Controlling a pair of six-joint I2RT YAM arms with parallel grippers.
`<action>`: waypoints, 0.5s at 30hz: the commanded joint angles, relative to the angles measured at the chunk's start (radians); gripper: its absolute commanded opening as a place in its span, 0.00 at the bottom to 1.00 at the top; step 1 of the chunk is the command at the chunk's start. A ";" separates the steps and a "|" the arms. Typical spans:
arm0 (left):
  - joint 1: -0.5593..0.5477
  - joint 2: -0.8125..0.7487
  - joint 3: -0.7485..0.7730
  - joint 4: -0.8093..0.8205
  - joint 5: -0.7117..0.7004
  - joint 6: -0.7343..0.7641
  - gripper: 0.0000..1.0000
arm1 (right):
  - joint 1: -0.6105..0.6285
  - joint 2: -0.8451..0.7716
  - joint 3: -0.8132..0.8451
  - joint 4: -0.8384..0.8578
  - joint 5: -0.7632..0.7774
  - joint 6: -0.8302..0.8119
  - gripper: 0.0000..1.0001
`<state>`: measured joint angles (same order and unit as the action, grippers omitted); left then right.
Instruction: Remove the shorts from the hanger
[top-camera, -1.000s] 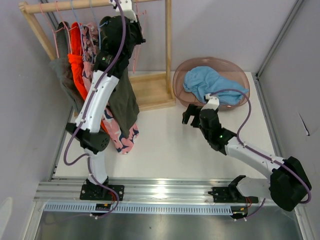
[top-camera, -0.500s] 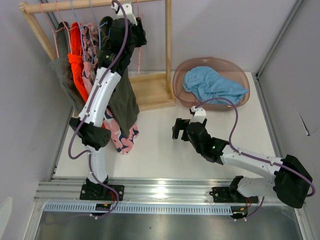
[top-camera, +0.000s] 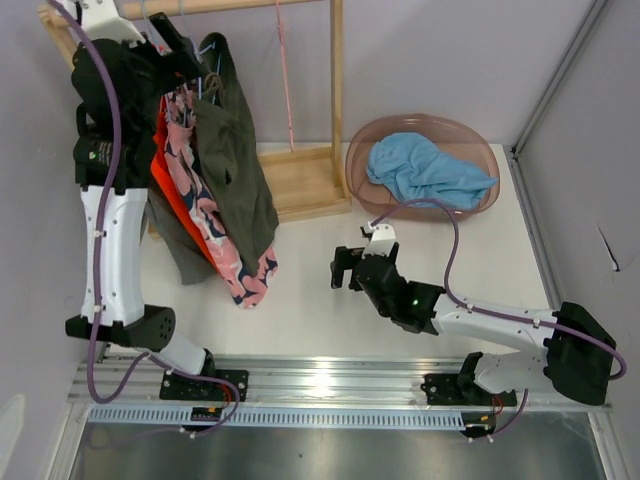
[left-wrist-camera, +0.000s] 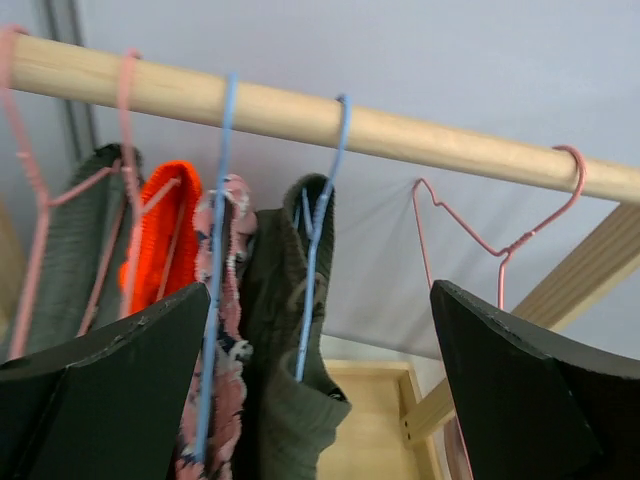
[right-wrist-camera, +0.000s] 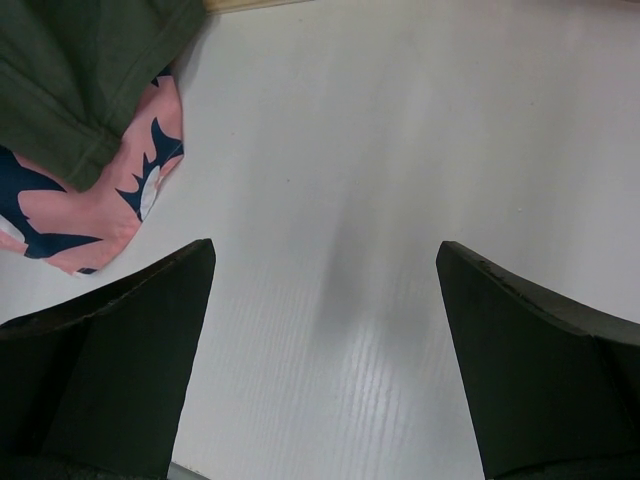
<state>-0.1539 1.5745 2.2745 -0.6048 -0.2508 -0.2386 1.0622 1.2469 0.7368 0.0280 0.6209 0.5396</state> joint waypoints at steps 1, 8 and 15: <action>0.019 -0.004 -0.058 -0.030 0.047 -0.021 0.98 | 0.030 -0.010 0.039 -0.010 0.085 0.025 0.99; 0.074 0.062 -0.020 -0.030 0.117 -0.042 0.91 | 0.058 -0.038 0.013 -0.025 0.109 0.046 0.99; 0.079 0.185 0.114 -0.055 0.137 -0.048 0.85 | 0.062 -0.095 -0.020 -0.095 0.138 0.057 0.99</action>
<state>-0.0826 1.7466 2.3077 -0.6586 -0.1478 -0.2703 1.1183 1.1995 0.7307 -0.0505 0.6975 0.5644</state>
